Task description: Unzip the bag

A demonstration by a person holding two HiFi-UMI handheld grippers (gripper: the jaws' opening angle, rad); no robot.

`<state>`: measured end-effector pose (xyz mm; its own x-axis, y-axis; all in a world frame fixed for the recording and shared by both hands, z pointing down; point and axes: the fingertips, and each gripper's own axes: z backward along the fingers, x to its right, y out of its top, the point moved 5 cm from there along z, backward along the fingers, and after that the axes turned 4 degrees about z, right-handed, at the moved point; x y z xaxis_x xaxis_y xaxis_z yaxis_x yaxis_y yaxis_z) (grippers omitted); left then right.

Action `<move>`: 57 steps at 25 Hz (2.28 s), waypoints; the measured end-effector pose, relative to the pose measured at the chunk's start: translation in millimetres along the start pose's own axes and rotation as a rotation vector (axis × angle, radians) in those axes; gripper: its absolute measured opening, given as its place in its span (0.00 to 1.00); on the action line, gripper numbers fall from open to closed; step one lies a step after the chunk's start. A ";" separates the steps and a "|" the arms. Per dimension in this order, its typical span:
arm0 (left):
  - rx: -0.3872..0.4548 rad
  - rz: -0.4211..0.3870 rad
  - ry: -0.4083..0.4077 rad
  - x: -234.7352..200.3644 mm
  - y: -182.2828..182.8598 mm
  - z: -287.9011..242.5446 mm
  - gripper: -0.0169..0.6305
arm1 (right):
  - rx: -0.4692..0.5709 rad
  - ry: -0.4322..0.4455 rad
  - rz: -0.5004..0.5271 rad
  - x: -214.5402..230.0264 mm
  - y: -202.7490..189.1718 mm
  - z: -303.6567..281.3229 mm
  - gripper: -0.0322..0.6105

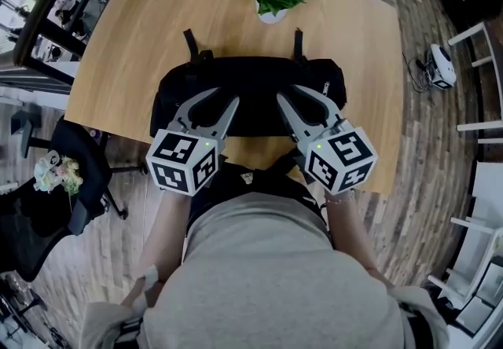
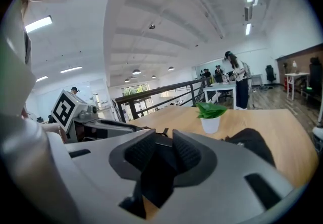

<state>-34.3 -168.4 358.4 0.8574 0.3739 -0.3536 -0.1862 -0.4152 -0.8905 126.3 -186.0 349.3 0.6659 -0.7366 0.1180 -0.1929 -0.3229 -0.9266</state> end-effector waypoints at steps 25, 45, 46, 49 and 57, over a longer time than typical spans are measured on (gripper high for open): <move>-0.103 0.016 0.018 7.6 -32.5 10.3 0.07 | -0.051 0.111 -0.005 -41.4 -24.3 -16.2 0.06; -0.135 0.005 0.034 8.5 -41.9 7.9 0.06 | -0.093 0.130 0.017 -43.0 -32.8 -17.4 0.06; -0.135 0.007 0.032 8.7 -42.2 7.6 0.06 | -0.095 0.131 0.018 -43.0 -33.1 -17.4 0.06; -0.135 0.010 0.026 9.6 -42.7 6.2 0.06 | -0.100 0.134 0.019 -42.3 -34.2 -17.8 0.06; -0.146 -0.005 0.003 14.0 -43.3 4.7 0.06 | -0.106 0.133 0.027 -45.1 -35.7 -14.8 0.06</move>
<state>-16.5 -141.4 390.6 0.8597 0.3740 -0.3478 -0.1102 -0.5292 -0.8413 92.5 -150.0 382.3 0.5597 -0.8158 0.1458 -0.2896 -0.3574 -0.8879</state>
